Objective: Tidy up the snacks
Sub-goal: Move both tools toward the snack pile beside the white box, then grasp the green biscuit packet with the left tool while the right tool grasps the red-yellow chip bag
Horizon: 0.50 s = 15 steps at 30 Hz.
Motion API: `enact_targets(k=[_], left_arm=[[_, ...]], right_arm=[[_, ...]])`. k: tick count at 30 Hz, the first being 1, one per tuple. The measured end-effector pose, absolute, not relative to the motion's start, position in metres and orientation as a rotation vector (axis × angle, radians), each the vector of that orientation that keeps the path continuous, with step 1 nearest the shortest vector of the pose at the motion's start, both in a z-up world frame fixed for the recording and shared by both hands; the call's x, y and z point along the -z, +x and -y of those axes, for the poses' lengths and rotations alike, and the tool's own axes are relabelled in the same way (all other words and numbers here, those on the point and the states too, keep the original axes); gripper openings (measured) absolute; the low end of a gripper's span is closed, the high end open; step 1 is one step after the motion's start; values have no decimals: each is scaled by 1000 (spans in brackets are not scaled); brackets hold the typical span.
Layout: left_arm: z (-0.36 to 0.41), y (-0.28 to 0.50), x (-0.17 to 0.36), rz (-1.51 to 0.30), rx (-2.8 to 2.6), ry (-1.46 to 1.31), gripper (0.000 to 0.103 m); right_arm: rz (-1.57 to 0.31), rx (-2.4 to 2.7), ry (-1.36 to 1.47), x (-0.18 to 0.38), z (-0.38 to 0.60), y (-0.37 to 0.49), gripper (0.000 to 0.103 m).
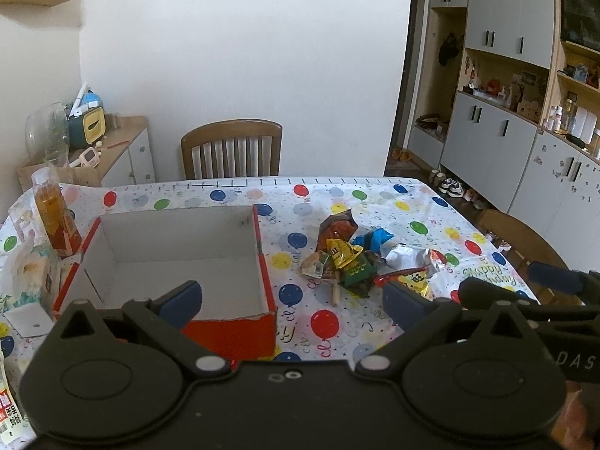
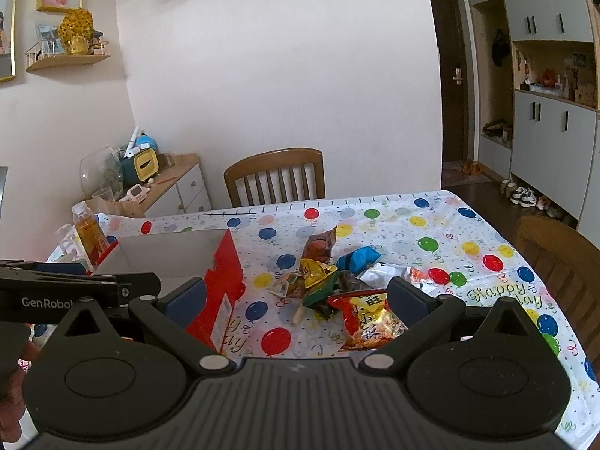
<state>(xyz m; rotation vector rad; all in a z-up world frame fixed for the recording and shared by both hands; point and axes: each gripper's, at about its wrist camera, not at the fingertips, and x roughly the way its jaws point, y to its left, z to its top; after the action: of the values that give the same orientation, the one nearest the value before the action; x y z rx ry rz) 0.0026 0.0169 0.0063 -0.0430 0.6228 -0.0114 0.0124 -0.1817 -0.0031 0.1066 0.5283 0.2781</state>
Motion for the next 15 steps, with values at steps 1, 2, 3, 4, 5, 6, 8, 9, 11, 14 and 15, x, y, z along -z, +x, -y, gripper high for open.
enact_targets(k=[1, 2, 3, 4, 5, 6, 8, 9, 11, 14, 15], left_arm=[[-15, 4, -6, -624, 11, -42, 103], [-13, 6, -6, -625, 9, -40, 103], [-10, 8, -5, -626, 6, -38, 103], [-7, 10, -5, -627, 4, -38, 103], [-5, 12, -5, -629, 3, -39, 103], [-3, 14, -4, -632, 2, -41, 103], [1, 18, -3, -637, -2, -41, 103], [3, 21, -2, -640, -4, -42, 103], [8, 26, -1, -650, -8, -47, 103], [12, 34, 3, -668, -7, -71, 103], [13, 36, 3, -669, -9, -75, 103]], right_arm=[[-528, -281, 107, 3, 183, 14, 103], [-528, -283, 108, 3, 187, 18, 103], [-527, -283, 106, 4, 189, 20, 103], [-526, -282, 101, 4, 191, 23, 103], [-524, -285, 98, 5, 195, 26, 103], [-521, -292, 96, 5, 197, 29, 103], [-516, -299, 87, 7, 202, 34, 103], [-515, -305, 84, 8, 204, 37, 103], [-514, -317, 82, 9, 209, 42, 103], [-510, -322, 68, 12, 214, 51, 103], [-511, -323, 63, 12, 216, 55, 103]])
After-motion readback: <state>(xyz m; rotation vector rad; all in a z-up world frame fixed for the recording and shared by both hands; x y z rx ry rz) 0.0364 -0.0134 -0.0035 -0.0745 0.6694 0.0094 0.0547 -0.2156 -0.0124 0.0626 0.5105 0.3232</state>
